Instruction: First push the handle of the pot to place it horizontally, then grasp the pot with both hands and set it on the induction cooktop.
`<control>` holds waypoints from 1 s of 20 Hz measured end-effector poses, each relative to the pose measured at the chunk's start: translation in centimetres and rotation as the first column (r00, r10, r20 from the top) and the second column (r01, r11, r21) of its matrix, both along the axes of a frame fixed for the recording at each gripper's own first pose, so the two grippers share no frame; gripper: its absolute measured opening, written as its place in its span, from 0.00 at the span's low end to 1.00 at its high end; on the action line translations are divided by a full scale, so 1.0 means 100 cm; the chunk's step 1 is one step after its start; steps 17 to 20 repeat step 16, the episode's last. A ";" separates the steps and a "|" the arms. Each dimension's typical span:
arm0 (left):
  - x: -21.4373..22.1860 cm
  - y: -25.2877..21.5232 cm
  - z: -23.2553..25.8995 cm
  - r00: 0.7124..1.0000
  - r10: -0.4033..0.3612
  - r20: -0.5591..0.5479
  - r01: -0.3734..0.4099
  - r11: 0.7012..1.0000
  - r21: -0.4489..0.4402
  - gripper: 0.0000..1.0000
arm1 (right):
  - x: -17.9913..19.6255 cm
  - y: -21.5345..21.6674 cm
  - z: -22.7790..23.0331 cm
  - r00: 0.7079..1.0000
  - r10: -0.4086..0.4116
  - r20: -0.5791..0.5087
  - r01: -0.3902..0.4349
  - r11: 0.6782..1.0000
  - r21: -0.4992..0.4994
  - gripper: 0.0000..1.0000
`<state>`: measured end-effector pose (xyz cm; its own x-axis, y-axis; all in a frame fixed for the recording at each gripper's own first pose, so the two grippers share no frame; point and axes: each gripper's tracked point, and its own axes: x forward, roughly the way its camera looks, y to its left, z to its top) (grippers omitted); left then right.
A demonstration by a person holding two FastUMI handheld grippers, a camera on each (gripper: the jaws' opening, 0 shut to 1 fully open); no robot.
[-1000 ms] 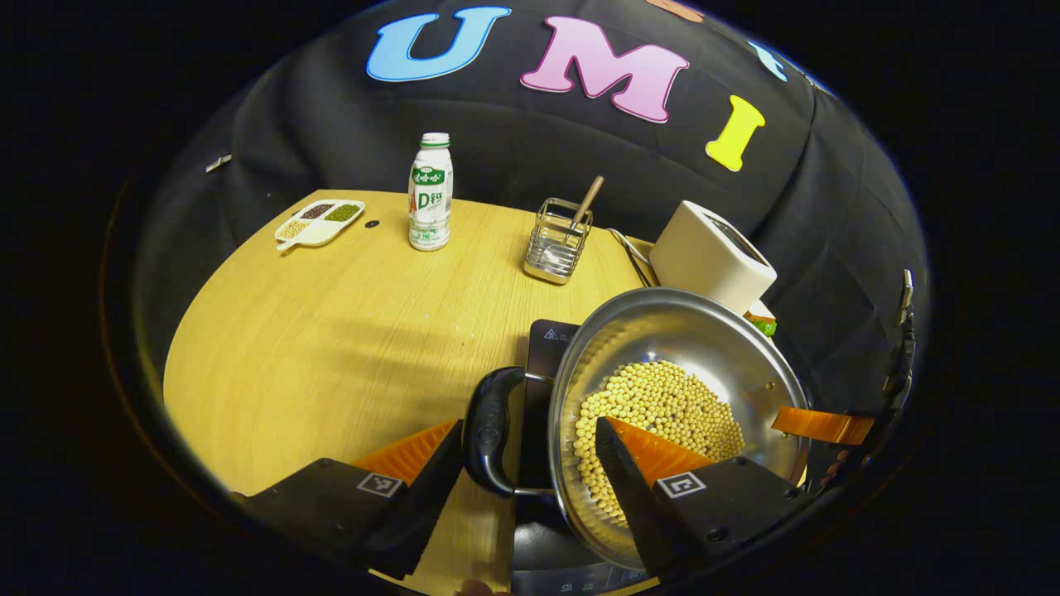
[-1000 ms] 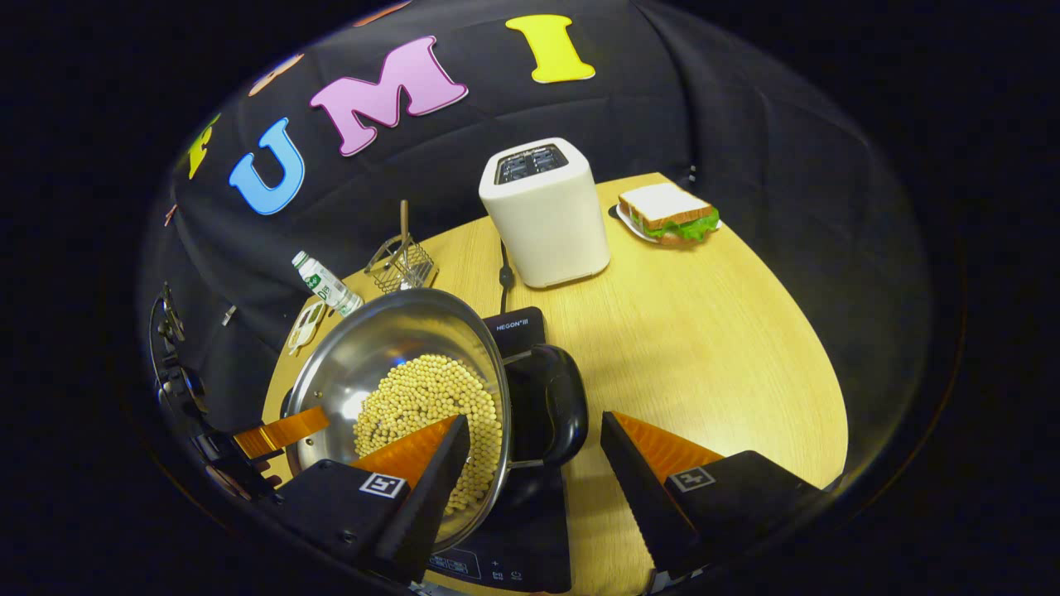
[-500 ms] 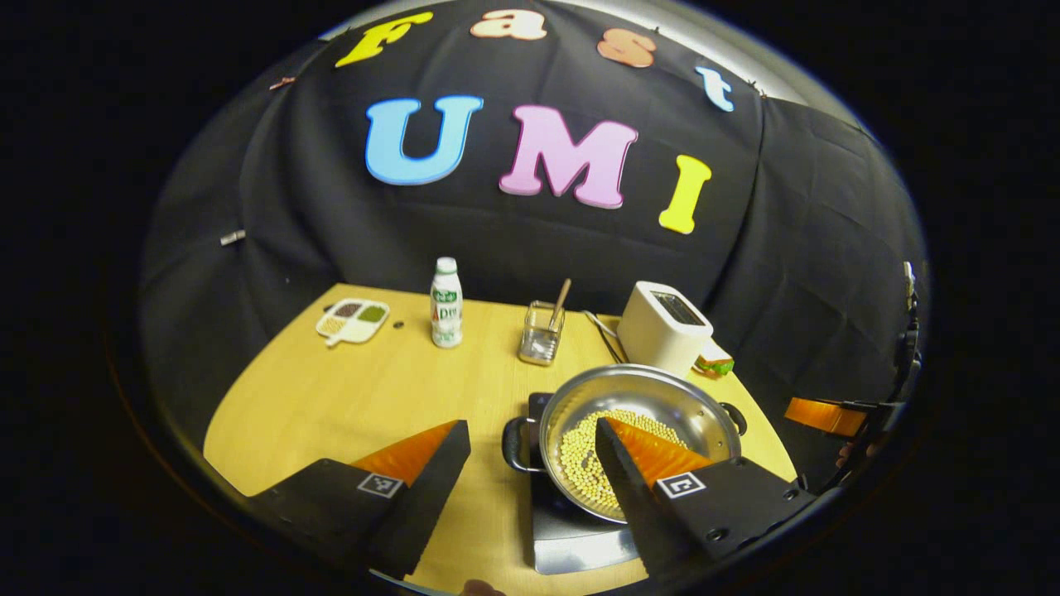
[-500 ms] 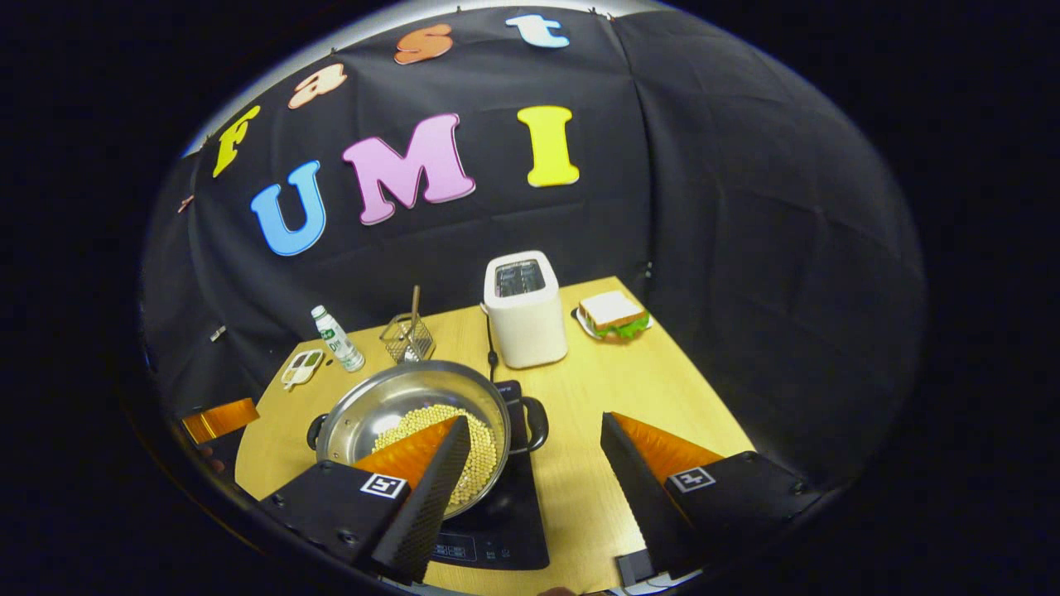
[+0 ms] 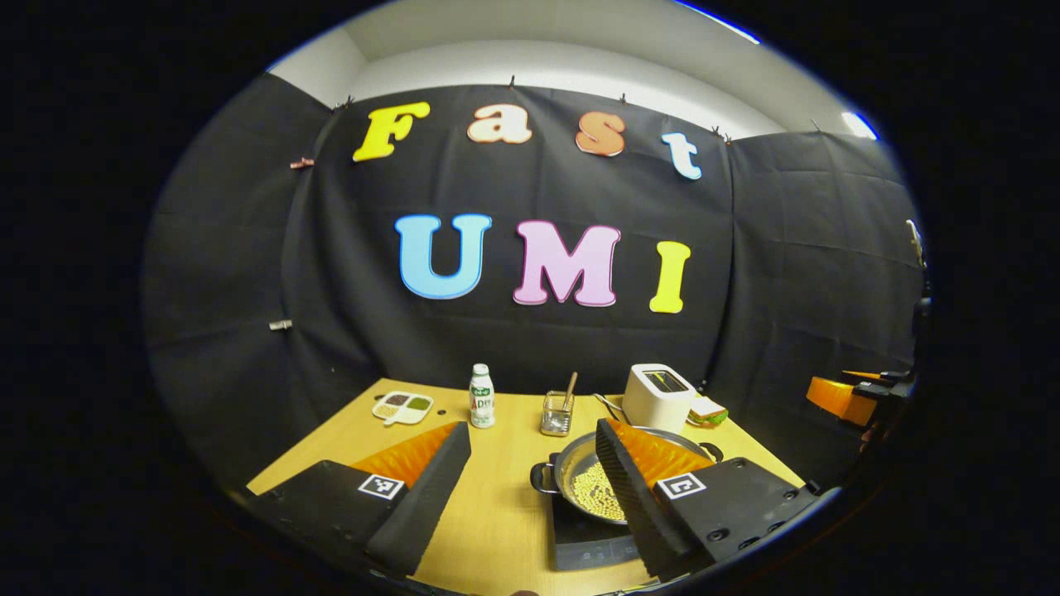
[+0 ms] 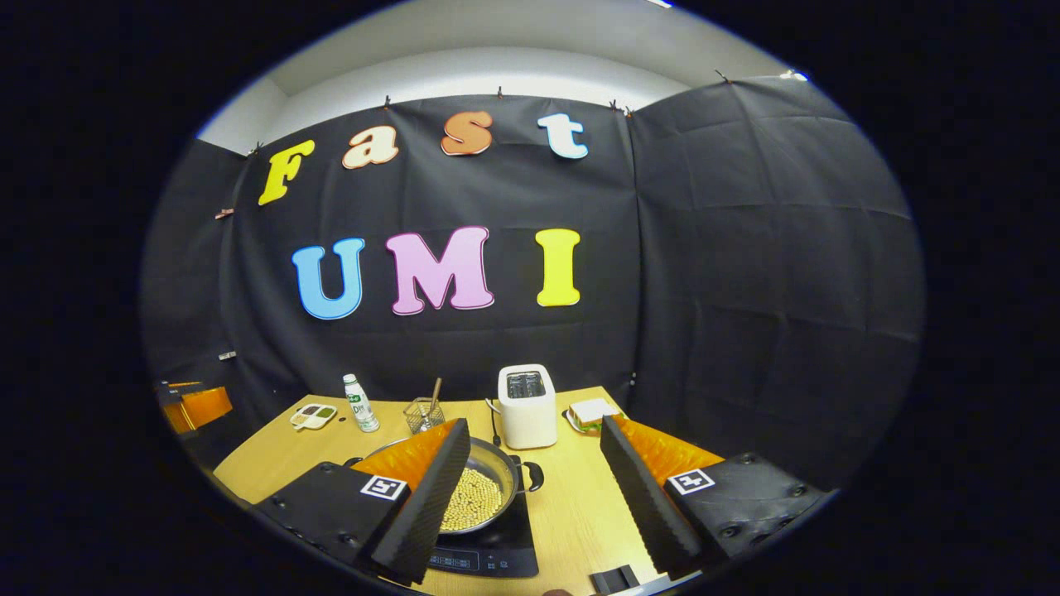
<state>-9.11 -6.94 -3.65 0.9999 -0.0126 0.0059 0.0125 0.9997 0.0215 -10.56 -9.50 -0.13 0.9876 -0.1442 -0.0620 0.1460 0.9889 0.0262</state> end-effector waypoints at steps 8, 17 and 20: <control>-0.084 0.018 -0.019 0.995 0.079 0.065 -0.079 0.997 -0.006 0.95 | -0.065 0.030 -0.012 0.998 0.063 0.028 -0.062 0.998 -0.031 0.98; -0.098 0.018 -0.042 0.997 0.072 0.016 -0.072 0.997 -0.005 0.95 | -0.081 0.049 -0.039 0.994 0.110 -0.005 -0.109 0.993 0.043 0.98; -0.098 0.018 -0.042 0.997 0.072 0.016 -0.072 0.997 -0.005 0.95 | -0.081 0.049 -0.039 0.994 0.110 -0.005 -0.109 0.993 0.043 0.98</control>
